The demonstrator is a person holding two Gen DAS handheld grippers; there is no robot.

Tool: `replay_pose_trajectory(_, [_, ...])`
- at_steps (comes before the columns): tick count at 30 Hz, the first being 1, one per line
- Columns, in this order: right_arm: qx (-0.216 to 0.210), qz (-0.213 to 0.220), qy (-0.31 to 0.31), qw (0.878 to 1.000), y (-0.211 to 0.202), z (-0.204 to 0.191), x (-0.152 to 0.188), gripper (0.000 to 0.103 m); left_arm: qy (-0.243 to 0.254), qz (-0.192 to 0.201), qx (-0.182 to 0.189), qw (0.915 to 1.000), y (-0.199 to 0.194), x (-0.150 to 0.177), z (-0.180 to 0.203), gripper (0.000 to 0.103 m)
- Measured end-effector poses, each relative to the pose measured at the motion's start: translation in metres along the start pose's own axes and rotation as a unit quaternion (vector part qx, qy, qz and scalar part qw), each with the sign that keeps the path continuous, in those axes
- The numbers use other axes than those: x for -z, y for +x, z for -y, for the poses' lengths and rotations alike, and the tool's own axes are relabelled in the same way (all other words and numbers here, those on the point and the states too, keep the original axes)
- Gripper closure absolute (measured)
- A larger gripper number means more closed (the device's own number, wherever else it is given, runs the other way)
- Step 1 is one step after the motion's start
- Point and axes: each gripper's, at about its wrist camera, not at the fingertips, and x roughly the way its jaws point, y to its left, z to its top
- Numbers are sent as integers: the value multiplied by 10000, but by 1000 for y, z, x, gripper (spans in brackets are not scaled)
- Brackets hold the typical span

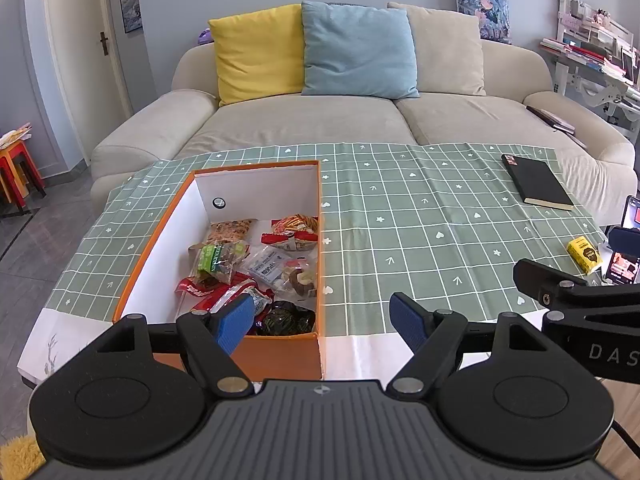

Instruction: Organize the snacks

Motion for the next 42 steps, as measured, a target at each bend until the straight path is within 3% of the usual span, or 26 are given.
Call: replay_pose_trajectory(42, [-6, -63, 5, 10000, 3, 1, 2, 4, 116, 38, 44, 9999, 0, 2, 2, 14])
